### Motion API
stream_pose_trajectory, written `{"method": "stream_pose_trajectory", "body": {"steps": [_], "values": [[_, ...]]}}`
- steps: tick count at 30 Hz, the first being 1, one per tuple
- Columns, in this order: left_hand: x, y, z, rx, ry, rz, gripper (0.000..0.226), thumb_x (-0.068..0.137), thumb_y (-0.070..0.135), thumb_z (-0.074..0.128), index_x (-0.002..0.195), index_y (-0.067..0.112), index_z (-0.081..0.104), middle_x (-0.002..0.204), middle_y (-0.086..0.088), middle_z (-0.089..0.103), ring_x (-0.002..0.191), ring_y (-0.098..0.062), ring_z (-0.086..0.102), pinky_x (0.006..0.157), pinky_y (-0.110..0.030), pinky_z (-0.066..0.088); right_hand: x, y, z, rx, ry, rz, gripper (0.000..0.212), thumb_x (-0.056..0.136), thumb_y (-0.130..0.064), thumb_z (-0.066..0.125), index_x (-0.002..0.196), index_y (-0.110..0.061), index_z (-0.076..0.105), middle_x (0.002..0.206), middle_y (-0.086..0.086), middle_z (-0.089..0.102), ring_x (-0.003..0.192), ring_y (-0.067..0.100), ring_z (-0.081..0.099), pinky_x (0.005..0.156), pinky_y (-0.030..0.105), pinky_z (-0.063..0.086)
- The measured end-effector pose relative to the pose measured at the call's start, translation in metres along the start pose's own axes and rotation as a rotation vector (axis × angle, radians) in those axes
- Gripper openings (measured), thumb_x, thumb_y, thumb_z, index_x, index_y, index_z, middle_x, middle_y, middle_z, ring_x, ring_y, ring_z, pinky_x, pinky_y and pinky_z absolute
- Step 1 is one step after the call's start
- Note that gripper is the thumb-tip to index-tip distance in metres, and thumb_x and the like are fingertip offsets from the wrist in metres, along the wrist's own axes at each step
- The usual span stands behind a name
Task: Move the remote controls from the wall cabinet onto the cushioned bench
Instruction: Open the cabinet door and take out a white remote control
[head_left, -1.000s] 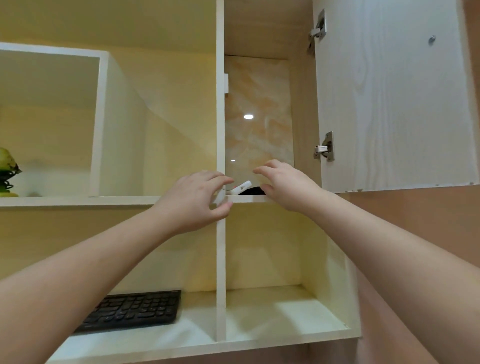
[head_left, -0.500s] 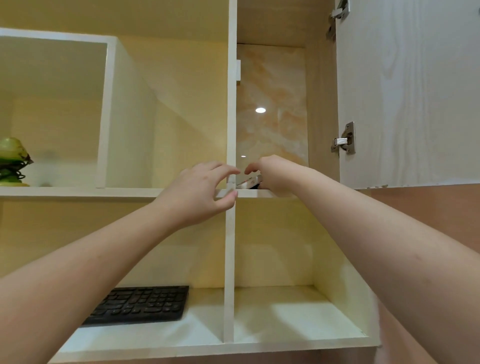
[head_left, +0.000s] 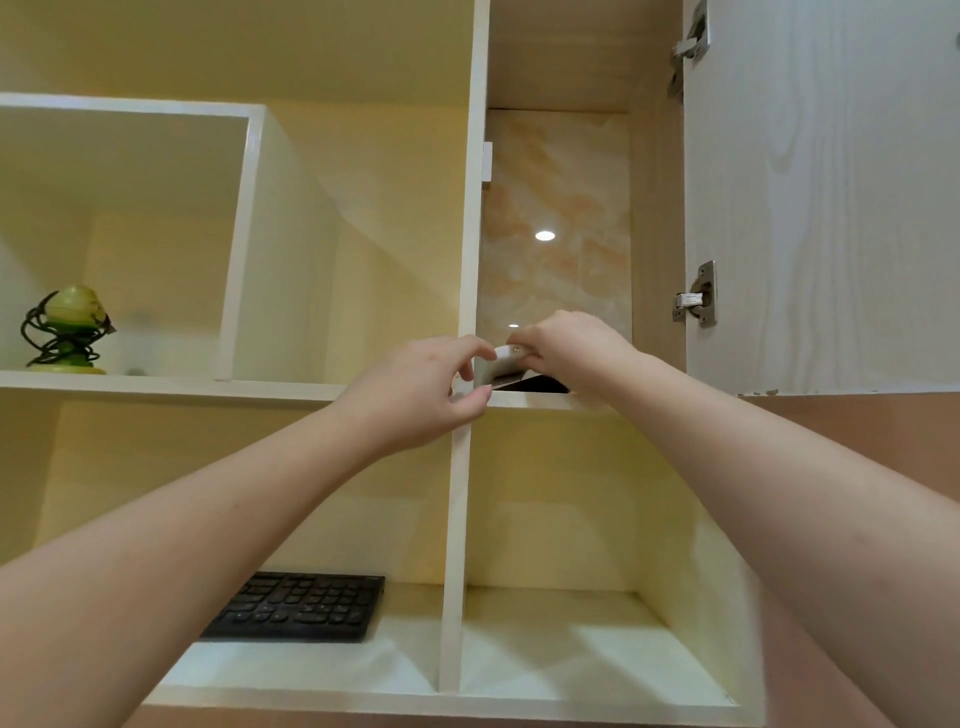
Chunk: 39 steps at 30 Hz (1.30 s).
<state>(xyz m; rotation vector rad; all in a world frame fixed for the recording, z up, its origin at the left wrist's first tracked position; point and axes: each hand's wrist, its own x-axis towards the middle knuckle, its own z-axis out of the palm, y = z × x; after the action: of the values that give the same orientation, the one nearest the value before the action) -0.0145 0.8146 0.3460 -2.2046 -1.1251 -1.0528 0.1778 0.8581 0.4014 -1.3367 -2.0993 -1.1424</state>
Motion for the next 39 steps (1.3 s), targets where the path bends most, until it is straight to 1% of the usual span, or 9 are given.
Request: {"method": "stream_pose_trajectory", "body": {"steps": [6,9,13,17,21,25,32,36,39], "values": [[0.006,0.014,0.003,-0.174,-0.042,-0.119,0.036,0.092,0.04,0.053,0.127,0.033,0.049,0.095,0.011,0.063,0.081,-0.008,0.061,0.064,-0.027,0.052,-0.016,0.029,-0.004,0.208,0.215,0.031,0.022,0.098,-0.024,0.046,0.114,-0.016,0.059,0.097,0.002,0.067,0.086,0.028,0.058,0.073,0.041,0.047],[0.01,0.019,0.006,-0.507,-0.009,-0.25,0.034,0.091,0.026,0.055,0.125,0.023,0.051,0.094,-0.004,0.067,0.07,-0.013,0.068,0.054,-0.027,0.055,-0.028,0.035,-0.008,0.41,0.327,0.069,0.021,0.097,-0.021,0.049,0.115,-0.017,0.06,0.091,-0.005,0.058,0.088,0.023,0.056,0.073,0.035,0.044],[0.016,0.025,0.007,-0.91,-0.001,-0.448,0.032,0.094,0.014,0.047,0.126,0.01,0.05,0.091,-0.013,0.069,0.064,-0.019,0.067,0.058,-0.032,0.059,-0.049,0.031,-0.015,0.562,0.46,0.086,0.021,0.096,-0.017,0.051,0.115,-0.017,0.061,0.09,-0.006,0.061,0.084,0.015,0.054,0.068,0.014,0.037],[0.017,0.031,0.002,-1.294,-0.011,-0.588,0.036,0.1,0.025,0.034,0.122,0.002,0.05,0.08,-0.017,0.073,0.062,-0.023,0.072,0.047,-0.026,0.055,-0.074,0.018,-0.019,0.68,0.506,0.061,0.021,0.096,-0.011,0.051,0.114,-0.018,0.061,0.09,-0.008,0.064,0.088,0.012,0.059,0.074,0.01,0.04],[0.011,0.03,0.004,-1.54,-0.047,-0.603,0.051,0.1,0.046,0.034,0.117,0.001,0.052,0.09,-0.023,0.073,0.073,-0.029,0.073,0.051,-0.026,0.056,-0.1,0.008,-0.02,0.761,0.524,0.046,0.023,0.095,-0.009,0.053,0.114,-0.02,0.06,0.091,-0.008,0.066,0.089,0.005,0.062,0.076,0.013,0.045],[0.003,0.031,0.009,-1.691,-0.066,-0.617,0.045,0.099,0.036,0.047,0.117,-0.004,0.055,0.101,-0.026,0.07,0.071,-0.027,0.073,0.053,-0.024,0.057,-0.123,-0.001,-0.018,0.873,0.476,0.057,0.025,0.095,-0.008,0.053,0.115,-0.023,0.06,0.094,-0.01,0.068,0.094,0.003,0.064,0.081,0.012,0.045],[-0.036,0.035,0.02,-1.747,-0.091,-0.553,0.034,0.088,0.023,0.062,0.104,-0.006,0.063,0.094,-0.02,0.071,0.08,-0.017,0.072,0.071,-0.019,0.058,-0.154,-0.016,-0.004,1.005,0.366,0.155,0.025,0.091,-0.009,0.059,0.112,-0.022,0.063,0.097,-0.008,0.069,0.094,0.012,0.065,0.082,0.023,0.05],[-0.072,0.035,0.035,-1.703,-0.073,-0.541,0.038,0.078,0.027,0.064,0.103,-0.002,0.066,0.095,-0.014,0.074,0.085,-0.017,0.072,0.071,-0.016,0.056,-0.181,-0.037,0.01,1.167,0.232,0.2,0.039,0.075,-0.023,0.071,0.113,-0.021,0.062,0.107,-0.012,0.068,0.102,0.004,0.064,0.085,0.014,0.047],[-0.102,0.035,0.05,-1.692,-0.079,-0.589,0.043,0.076,0.026,0.064,0.111,0.0,0.062,0.099,-0.013,0.074,0.084,-0.018,0.072,0.07,-0.016,0.056,-0.204,-0.056,0.025,1.304,0.13,0.251,0.04,0.077,-0.024,0.074,0.115,-0.02,0.061,0.103,-0.013,0.068,0.091,-0.002,0.063,0.076,0.01,0.046]]}}
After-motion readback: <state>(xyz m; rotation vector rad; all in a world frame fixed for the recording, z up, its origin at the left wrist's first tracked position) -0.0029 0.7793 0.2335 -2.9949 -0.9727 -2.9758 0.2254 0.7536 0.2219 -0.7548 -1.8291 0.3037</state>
